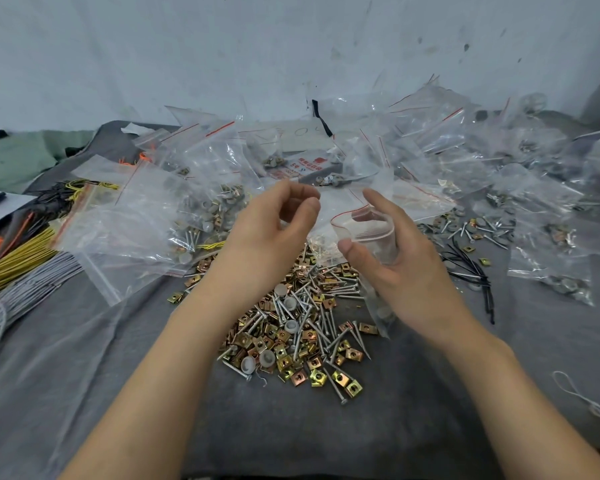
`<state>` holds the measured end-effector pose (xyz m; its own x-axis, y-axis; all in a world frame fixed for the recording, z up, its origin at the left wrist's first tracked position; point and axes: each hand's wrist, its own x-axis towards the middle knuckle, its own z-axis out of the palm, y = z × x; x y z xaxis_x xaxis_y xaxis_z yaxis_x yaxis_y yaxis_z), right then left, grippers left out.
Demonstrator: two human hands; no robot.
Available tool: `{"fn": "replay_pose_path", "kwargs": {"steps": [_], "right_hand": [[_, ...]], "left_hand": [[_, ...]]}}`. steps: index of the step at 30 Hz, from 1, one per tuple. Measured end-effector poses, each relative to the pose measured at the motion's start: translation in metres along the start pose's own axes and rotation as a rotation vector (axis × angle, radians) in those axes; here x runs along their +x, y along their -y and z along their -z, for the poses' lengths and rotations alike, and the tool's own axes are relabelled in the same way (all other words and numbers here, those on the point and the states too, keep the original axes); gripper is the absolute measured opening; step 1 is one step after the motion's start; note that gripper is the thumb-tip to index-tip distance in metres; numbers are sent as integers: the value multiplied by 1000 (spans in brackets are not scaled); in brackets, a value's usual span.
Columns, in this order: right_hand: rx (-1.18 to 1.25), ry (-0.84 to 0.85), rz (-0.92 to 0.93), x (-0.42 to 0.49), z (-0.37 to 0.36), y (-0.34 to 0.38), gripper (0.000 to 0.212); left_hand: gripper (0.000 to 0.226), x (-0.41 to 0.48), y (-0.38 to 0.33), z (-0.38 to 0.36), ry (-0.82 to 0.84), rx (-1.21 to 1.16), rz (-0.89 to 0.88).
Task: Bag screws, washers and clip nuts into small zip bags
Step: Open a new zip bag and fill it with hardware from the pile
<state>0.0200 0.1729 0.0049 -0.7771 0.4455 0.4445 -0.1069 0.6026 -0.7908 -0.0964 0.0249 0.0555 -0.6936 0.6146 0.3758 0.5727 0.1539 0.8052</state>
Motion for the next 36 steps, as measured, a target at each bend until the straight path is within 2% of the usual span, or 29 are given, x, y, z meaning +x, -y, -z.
{"fn": "replay_pose_path", "kwargs": {"steps": [10,13,17,25,31,36], "right_hand": [[147,-83,-84,5,11,0,76],[217,-102,-94,6,12,-1,74],[274,-92,-95,7,12,-2,76],[268,-109,-84,7,13,-3,73],[258,-106,-66,6,15,-4,77],[219,-87,-59,5,14,-4,74]], "left_hand": [[31,-12,25,1,574,568,71],[41,-15,25,-2,662,712,100],[40,-18,22,-11,620,823,43],[20,-16,23,-13,579,812,-18],[19,-13,27,-3,536,587,26],[16,-8,23,4,310,338,26]]}}
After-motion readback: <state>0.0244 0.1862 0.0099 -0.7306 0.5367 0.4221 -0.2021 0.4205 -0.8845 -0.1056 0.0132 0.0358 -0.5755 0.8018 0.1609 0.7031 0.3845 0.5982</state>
